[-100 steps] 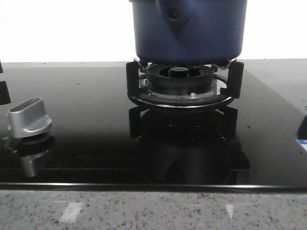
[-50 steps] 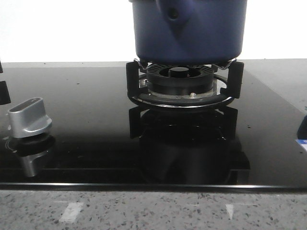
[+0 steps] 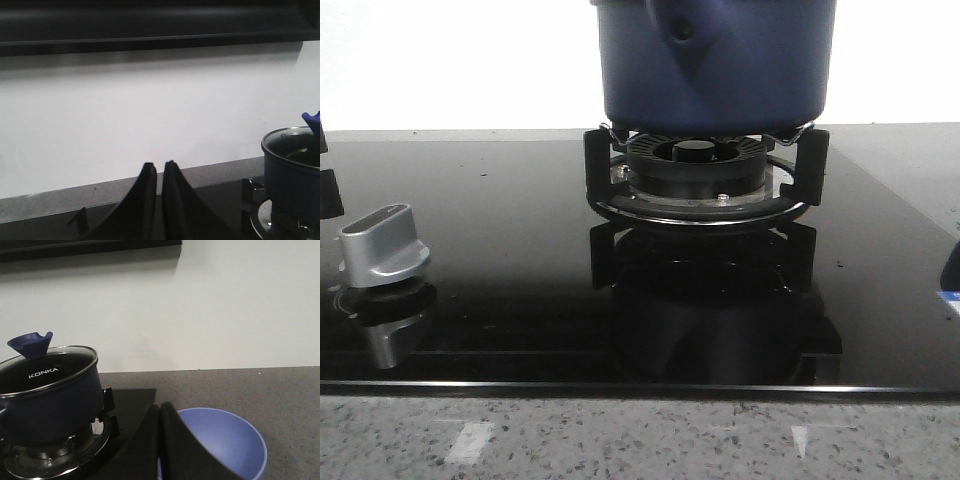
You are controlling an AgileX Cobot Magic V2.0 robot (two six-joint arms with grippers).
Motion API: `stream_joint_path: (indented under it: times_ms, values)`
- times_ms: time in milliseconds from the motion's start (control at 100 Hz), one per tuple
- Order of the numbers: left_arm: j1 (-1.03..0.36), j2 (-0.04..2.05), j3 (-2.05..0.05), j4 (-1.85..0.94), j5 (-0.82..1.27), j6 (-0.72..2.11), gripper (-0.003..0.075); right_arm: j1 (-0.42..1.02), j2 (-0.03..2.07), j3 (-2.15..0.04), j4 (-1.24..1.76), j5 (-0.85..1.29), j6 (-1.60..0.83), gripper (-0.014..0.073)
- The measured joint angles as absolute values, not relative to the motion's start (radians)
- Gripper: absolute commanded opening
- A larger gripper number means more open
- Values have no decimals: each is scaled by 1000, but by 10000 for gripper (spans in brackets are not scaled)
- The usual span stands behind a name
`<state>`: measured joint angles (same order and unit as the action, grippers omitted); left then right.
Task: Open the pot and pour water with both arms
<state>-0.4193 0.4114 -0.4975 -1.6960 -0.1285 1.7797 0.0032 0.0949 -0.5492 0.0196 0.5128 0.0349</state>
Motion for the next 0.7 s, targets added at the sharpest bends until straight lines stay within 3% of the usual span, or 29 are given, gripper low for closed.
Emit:
stream_joint_path:
  times_ms: [130,230,510,700]
  values:
    - [-419,411,-494,-1638,-140,1774,-20,3,95,-549,20,513,35,-74]
    - [-419,402,-469,-1400,-65,1674,-20,3,95,-549,20,513,35,-74]
    - [-360,333,-314,-411,145,590,-20,3,95,-549,20,513,35,-74]
    - [-278,217,-195,-211,131,299,-20,3,95,-549,20,513,35,-75]
